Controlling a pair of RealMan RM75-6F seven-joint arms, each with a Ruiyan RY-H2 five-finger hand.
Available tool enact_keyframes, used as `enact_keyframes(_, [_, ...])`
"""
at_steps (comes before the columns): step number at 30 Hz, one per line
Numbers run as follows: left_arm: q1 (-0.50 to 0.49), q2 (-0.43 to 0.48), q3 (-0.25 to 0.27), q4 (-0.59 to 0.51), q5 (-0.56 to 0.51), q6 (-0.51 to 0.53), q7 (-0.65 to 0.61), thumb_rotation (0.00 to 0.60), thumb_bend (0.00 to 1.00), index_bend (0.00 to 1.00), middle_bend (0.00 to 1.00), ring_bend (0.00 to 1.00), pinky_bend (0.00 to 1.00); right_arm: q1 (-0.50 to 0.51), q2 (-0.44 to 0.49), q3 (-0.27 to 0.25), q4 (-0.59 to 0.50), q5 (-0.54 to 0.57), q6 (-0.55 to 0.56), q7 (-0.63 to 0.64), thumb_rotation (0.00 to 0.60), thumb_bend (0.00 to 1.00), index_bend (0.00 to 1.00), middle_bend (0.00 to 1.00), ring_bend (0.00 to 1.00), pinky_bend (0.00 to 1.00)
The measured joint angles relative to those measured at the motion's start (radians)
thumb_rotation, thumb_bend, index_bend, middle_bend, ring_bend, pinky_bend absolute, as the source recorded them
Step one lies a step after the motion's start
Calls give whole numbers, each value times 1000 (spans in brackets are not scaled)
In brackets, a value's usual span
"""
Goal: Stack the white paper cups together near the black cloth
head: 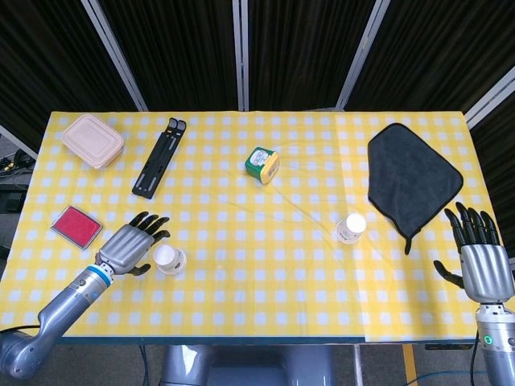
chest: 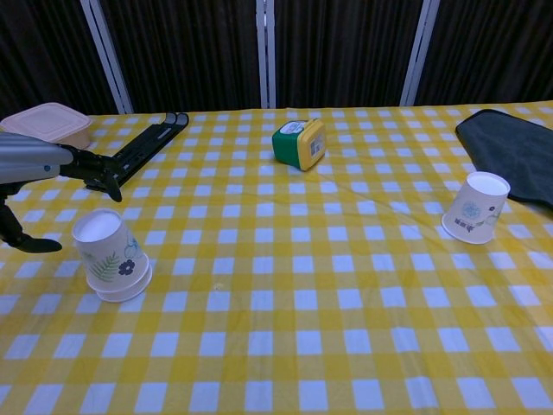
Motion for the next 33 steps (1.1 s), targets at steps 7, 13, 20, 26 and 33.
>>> enact_keyframes(7, [-28,-57,2,45,-54,-21,38,600,308,181,0,0,0,1,0,1,1,3,-3,2,600,82,37,0,0,0])
enact_keyframes(13, [-49,-108,11,74,-79,-26,65,600,328,410,0,0,0,0,0,1,2,3,-2,4,600,81,37,0,0,0])
enact_keyframes(20, [-56,-131,19,83,-86,-8,78,600,336,467,0,0,0,0,2,2,3,4,-3,8,600,81,37,0,0,0])
enact_keyframes(26, [-64,-113,-7,62,-71,15,52,600,336,459,0,0,0,2,2,5,6,12,-8,10,600,82,37,0,0,0])
enact_keyframes(33, [-116,-97,-78,42,-104,16,40,600,337,434,0,0,0,2,4,12,10,22,-9,16,600,81,37,0,0,0])
